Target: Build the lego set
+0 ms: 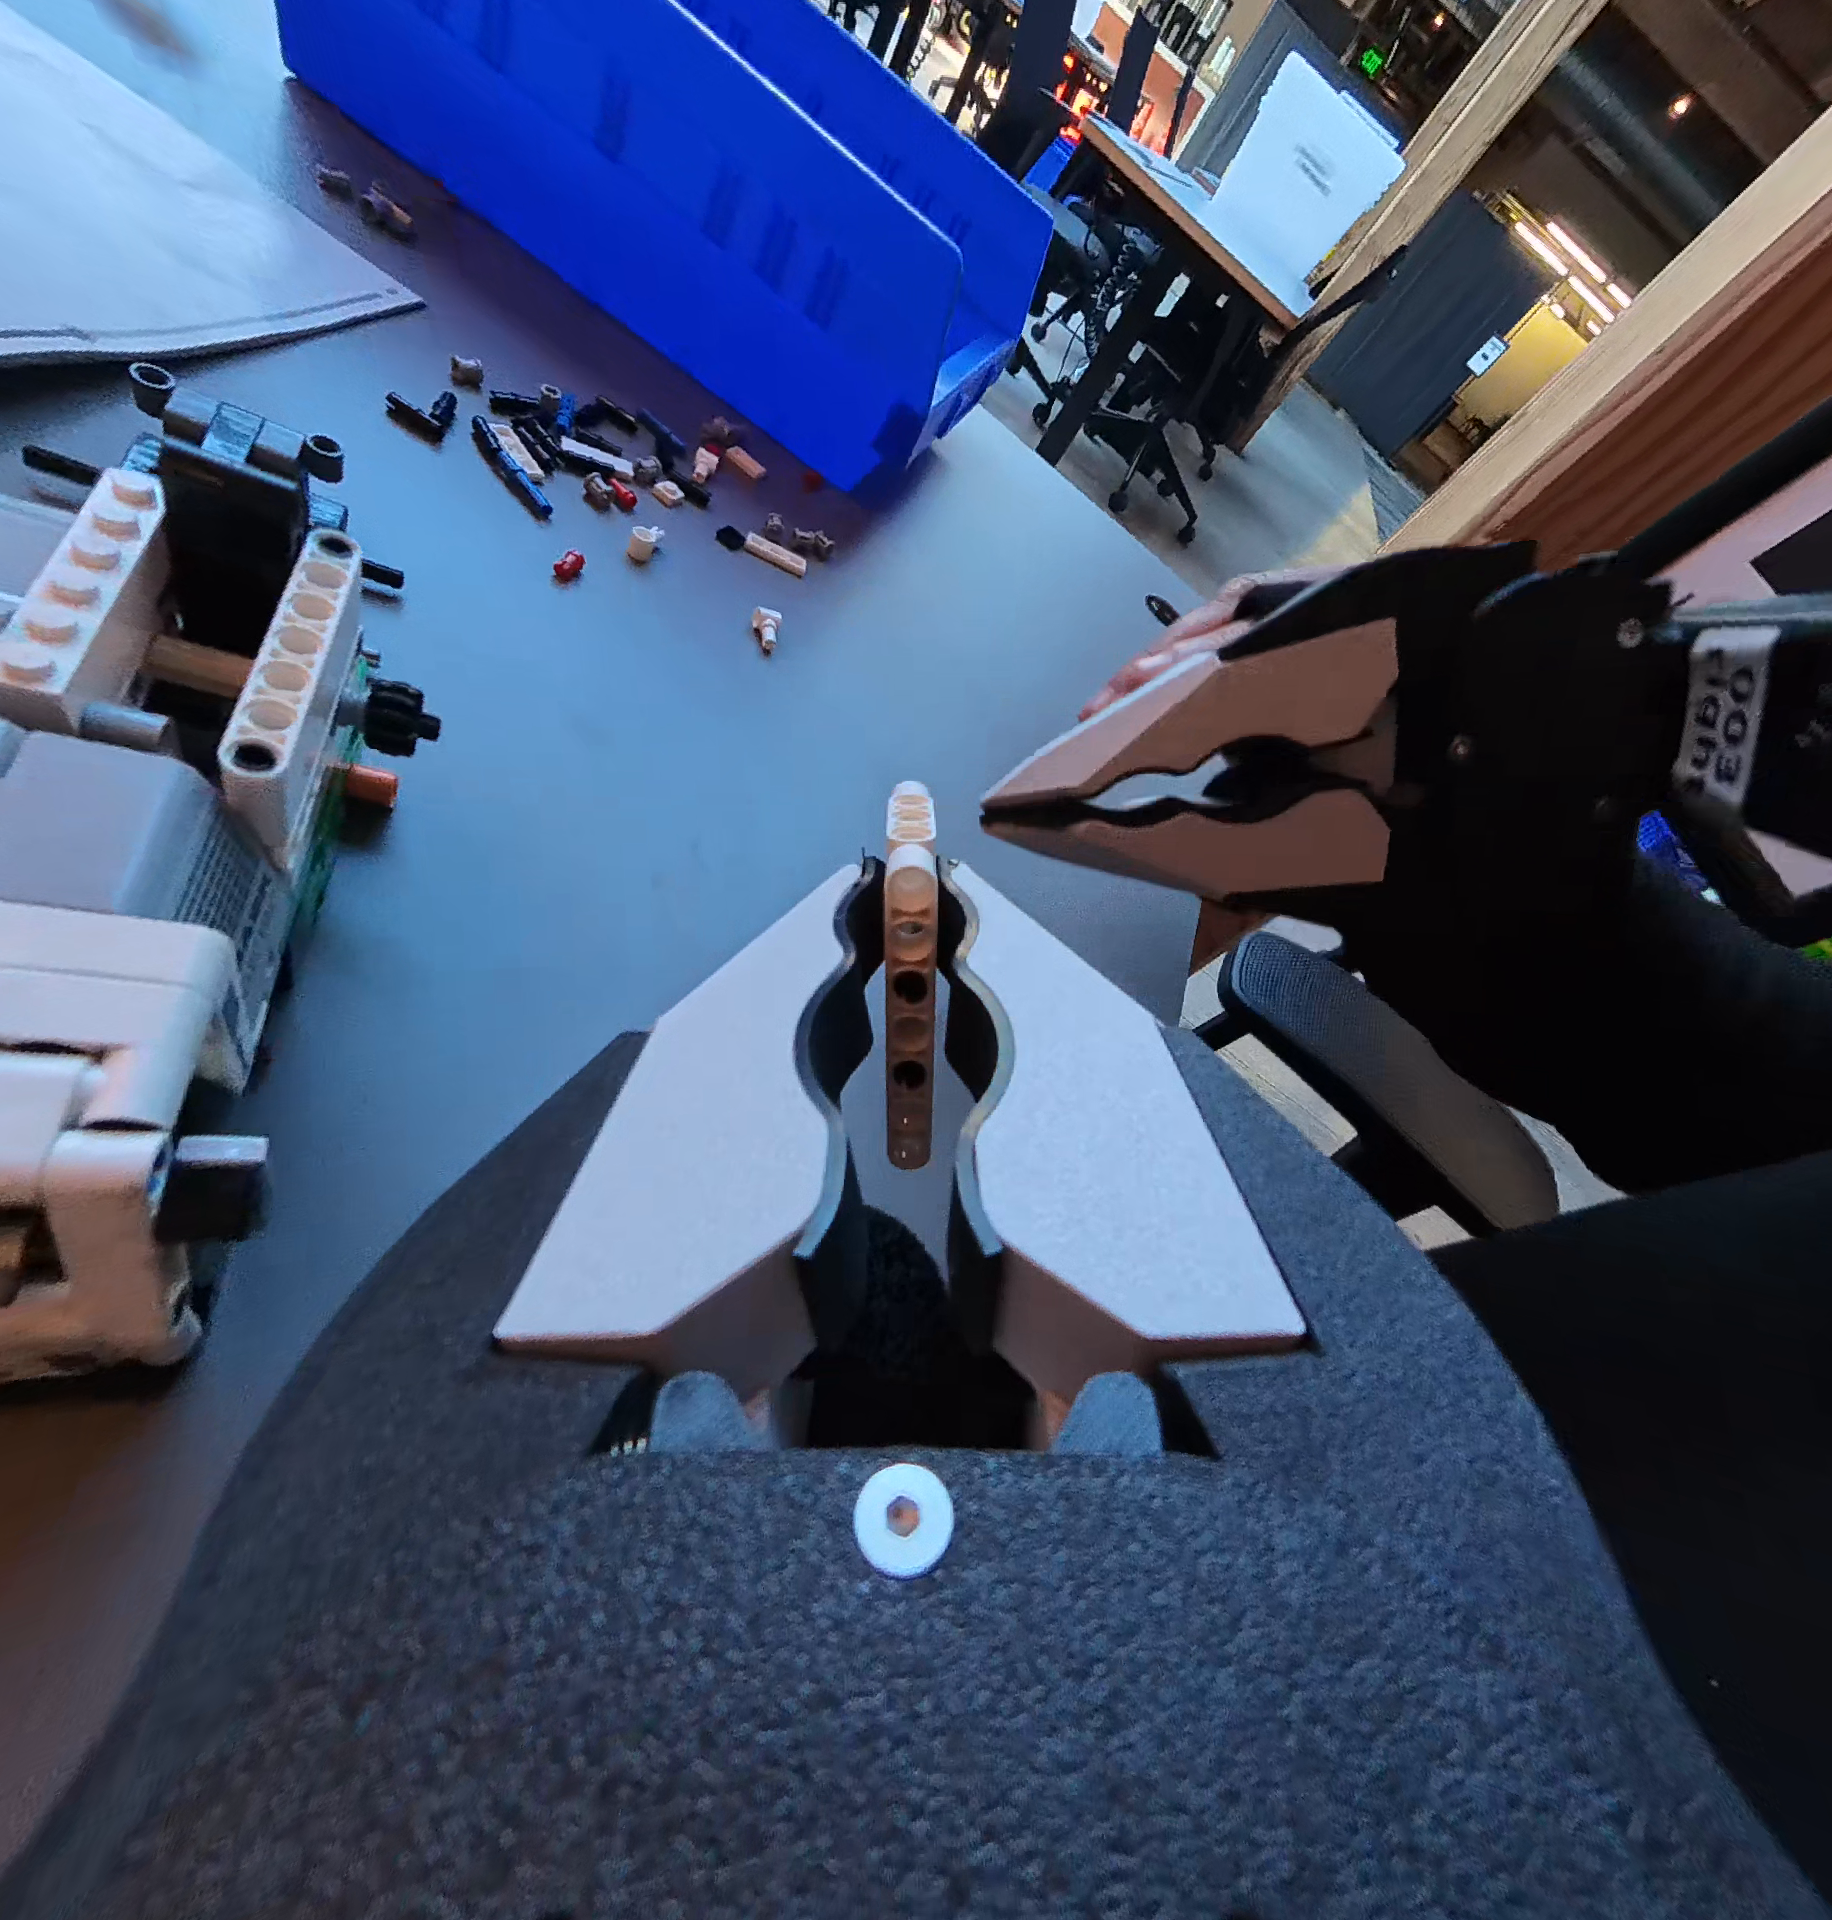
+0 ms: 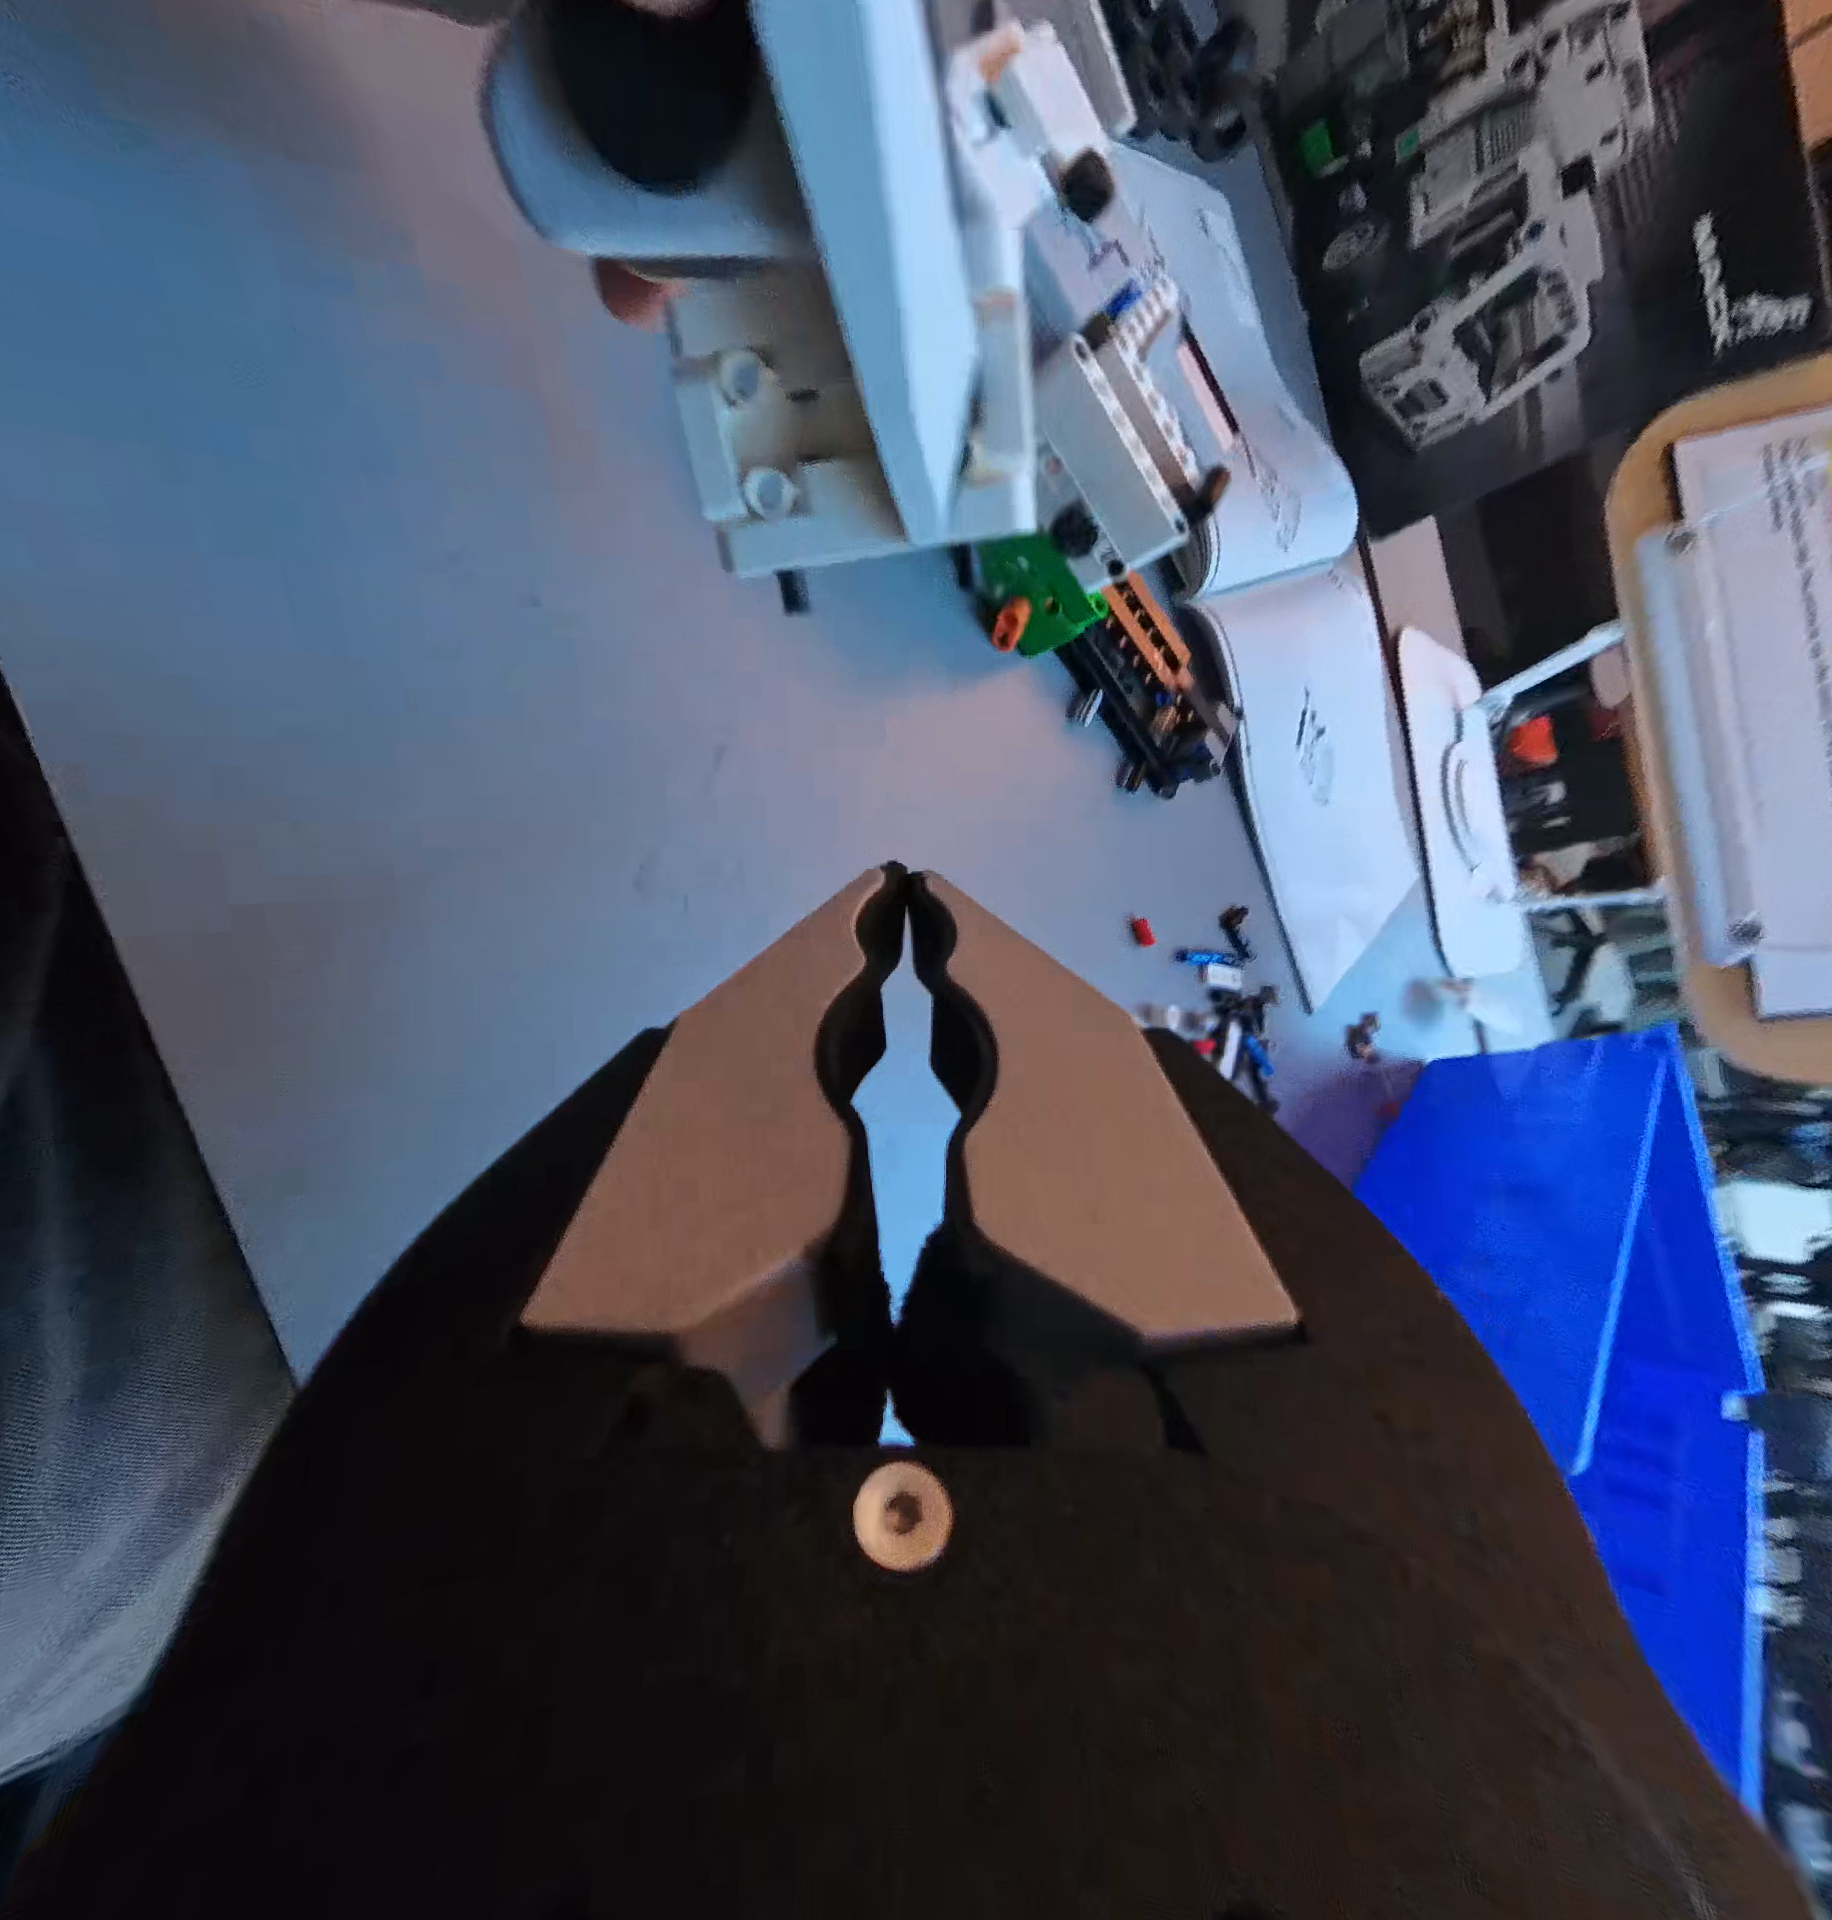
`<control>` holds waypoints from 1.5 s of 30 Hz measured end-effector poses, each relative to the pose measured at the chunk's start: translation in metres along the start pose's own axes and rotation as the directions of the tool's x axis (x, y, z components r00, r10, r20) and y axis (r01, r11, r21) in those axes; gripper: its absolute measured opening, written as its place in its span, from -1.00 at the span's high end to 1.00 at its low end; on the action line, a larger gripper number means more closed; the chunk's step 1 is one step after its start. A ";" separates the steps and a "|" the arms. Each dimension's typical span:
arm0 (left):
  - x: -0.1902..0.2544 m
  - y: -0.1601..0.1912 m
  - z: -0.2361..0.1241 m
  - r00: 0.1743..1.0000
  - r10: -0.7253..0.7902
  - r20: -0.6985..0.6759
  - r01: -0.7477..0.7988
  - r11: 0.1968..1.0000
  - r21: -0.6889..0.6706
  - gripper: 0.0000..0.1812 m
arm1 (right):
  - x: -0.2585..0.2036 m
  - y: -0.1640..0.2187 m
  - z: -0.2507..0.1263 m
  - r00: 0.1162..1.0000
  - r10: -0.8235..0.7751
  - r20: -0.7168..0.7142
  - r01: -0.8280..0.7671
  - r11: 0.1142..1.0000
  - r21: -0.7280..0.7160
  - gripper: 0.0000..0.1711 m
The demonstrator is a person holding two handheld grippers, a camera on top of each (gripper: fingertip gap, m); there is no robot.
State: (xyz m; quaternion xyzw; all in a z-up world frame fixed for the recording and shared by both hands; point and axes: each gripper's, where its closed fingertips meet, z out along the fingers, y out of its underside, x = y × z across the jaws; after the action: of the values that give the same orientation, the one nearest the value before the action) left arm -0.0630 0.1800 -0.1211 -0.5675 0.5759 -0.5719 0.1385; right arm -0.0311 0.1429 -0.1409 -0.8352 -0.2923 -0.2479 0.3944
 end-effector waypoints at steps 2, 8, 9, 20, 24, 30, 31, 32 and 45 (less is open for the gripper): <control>0.001 0.001 -0.002 1.000 -0.010 -0.010 0.010 1.000 0.013 0.93 | 0.003 0.009 0.000 0.995 0.097 0.011 -0.097 0.995 -0.002 0.99; -0.001 0.010 0.002 0.999 0.029 0.016 -0.029 0.999 -0.033 0.93 | 0.020 0.029 0.006 0.904 0.424 0.056 -0.426 0.903 0.048 0.91; 0.000 0.011 0.003 0.999 0.032 0.017 -0.031 0.999 -0.039 0.93 | 0.024 0.033 0.007 0.874 0.481 0.062 -0.485 0.873 0.057 0.89; 0.004 0.012 0.012 1.000 0.017 -0.016 -0.018 0.998 -0.052 0.93 | 0.041 0.032 0.000 0.722 0.679 0.134 -0.692 0.708 0.139 0.81; 0.008 0.011 0.015 0.999 0.026 -0.024 -0.027 0.998 -0.052 0.93 | 0.080 0.038 -0.015 0.753 0.658 0.026 -0.652 0.740 0.167 0.76; 0.019 0.016 0.020 0.997 0.063 -0.033 -0.066 0.994 -0.086 0.93 | 0.291 0.107 -0.056 0.652 0.742 -0.157 -0.707 0.669 0.229 0.47; 0.020 0.016 0.021 0.997 0.066 -0.035 -0.069 0.994 -0.088 0.93 | 0.328 0.128 -0.050 0.634 0.752 -0.182 -0.723 0.660 0.206 0.43; 0.021 0.016 0.022 0.997 0.066 -0.033 -0.068 0.994 -0.087 0.93 | 0.360 0.151 -0.037 0.602 0.776 -0.187 -0.759 0.629 0.169 0.39; 0.020 -0.016 0.063 0.986 0.041 0.159 -0.017 0.989 -0.147 0.92 | 0.465 0.319 0.270 0.028 0.991 -0.134 -0.886 -0.037 -0.463 0.38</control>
State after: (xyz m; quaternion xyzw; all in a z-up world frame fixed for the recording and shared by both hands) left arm -0.0105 0.1369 -0.1176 -0.6121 0.6111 -0.4785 0.1513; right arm 0.5651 0.3308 -0.1583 -0.8870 0.3800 0.1386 0.2228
